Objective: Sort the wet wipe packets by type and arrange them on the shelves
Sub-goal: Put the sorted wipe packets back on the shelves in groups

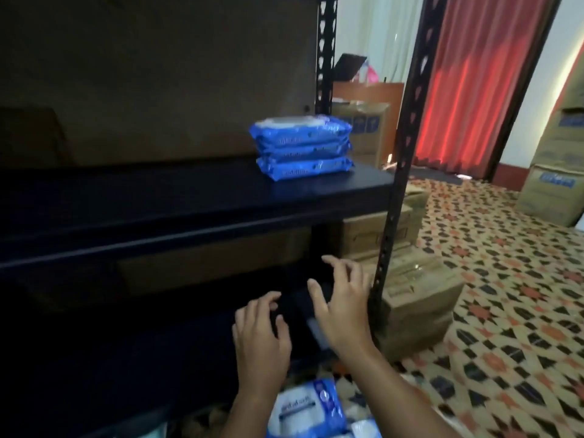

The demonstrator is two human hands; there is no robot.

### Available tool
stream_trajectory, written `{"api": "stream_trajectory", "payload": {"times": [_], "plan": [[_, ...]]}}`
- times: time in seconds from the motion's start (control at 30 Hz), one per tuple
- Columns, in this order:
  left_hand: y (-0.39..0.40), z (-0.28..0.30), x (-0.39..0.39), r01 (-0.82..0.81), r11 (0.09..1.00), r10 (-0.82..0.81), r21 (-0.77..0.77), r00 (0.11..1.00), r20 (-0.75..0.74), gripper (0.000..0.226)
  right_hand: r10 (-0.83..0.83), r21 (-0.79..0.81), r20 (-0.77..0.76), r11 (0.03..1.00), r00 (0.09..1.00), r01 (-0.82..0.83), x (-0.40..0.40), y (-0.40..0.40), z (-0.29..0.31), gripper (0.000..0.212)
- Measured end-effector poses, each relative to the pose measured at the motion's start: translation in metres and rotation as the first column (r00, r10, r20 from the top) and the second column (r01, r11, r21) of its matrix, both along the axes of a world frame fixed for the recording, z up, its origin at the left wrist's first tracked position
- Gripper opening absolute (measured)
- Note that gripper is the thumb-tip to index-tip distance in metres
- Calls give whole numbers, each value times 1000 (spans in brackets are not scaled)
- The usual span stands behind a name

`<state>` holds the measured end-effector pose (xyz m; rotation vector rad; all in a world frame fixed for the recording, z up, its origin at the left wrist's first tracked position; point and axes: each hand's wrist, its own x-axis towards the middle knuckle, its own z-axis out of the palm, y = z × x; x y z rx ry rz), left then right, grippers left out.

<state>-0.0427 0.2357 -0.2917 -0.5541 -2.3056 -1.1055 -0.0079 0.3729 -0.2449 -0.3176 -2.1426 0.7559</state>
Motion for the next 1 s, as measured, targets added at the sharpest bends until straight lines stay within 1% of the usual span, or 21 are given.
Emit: {"api": "stream_trajectory", "payload": {"times": [0.07,0.13,0.23,0.3,0.33,0.4,0.43,0.47,0.5,0.53,0.6,0.67,0.7,0.73,0.8,0.9,1.0], "plan": [[-14,-44,5,-38,998,49,-59,979,197,40,95,-87,161,993,982,-82,7,-4,-45,37],[-29,-83,8,-64,989,108,-131,923,368,36,137,-178,294,980,946,-86,13,-7,-87,32],[-44,-135,14,-97,974,201,-203,779,593,37,158,-290,492,957,856,-10,24,-9,-153,33],[-49,-169,13,-101,982,185,-157,635,750,46,185,-344,610,938,770,48,30,-8,-190,41],[-50,-188,11,-97,992,124,-84,547,828,54,190,-348,668,934,720,77,33,-5,-209,47],[-49,-219,7,-104,994,2,45,414,910,66,182,-324,790,935,585,146,35,3,-244,64],[-47,-229,6,-110,990,-41,88,374,926,65,178,-314,828,933,532,176,37,9,-259,75],[-44,-229,8,-108,987,-77,120,341,937,60,190,-315,846,932,498,179,38,13,-270,85],[-40,-226,12,-97,986,-101,138,319,942,53,218,-336,858,923,465,187,39,16,-277,90],[-35,-224,15,-92,984,-119,153,303,946,49,247,-356,863,916,441,183,39,16,-278,87],[-26,-225,20,-106,979,-135,172,292,947,48,251,-347,883,918,397,191,37,18,-282,67],[-18,-228,22,-138,976,-123,171,299,946,49,265,-370,873,907,409,202,33,22,-286,56],[-17,-226,23,-150,975,-111,165,312,944,49,277,-393,858,896,432,205,32,25,-286,53],[-15,-228,23,-156,976,-100,154,310,945,47,301,-426,841,881,449,207,31,28,-290,51],[-13,-229,22,-139,981,-82,132,316,945,44,360,-500,795,844,488,194,34,24,-275,55],[-14,-228,19,-116,988,-56,98,324,945,50,383,-572,736,792,558,212,36,20,-265,56],[-16,-221,14,-131,986,-59,106,319,946,55,347,-543,744,812,570,215,32,19,-263,54]]}}
